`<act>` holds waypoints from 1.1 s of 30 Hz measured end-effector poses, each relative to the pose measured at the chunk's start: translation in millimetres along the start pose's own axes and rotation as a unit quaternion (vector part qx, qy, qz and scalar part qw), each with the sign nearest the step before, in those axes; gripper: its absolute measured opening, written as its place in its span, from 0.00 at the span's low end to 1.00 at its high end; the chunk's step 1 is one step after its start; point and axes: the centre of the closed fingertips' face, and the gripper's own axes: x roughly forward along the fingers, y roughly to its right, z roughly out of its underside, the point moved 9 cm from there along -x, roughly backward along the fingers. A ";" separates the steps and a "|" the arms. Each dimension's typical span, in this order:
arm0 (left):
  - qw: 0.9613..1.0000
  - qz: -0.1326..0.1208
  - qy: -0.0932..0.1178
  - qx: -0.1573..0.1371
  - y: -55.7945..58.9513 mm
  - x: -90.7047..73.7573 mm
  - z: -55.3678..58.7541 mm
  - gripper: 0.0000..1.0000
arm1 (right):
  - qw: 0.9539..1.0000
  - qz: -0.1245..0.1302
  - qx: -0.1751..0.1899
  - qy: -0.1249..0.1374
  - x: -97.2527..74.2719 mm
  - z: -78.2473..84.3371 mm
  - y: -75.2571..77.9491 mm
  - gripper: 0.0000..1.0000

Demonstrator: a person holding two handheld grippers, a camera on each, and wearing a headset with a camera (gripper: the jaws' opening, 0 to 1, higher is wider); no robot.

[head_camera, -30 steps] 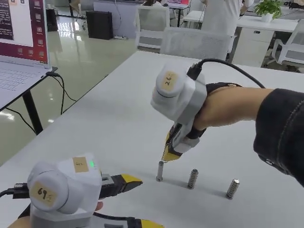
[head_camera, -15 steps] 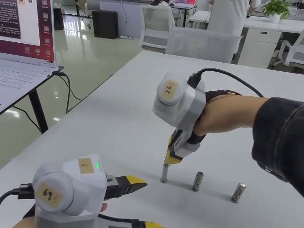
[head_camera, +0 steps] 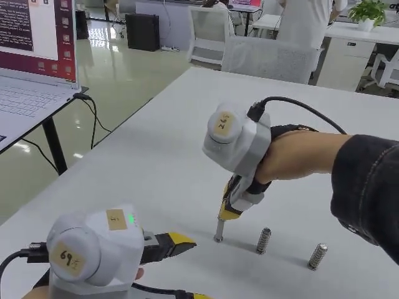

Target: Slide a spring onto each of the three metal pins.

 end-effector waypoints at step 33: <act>1.000 -0.003 -0.003 -0.003 -1.0 -0.2 1.7 0.48 | 0.999 -0.032 0.013 -0.030 36.4 4.9 -9.0 0.08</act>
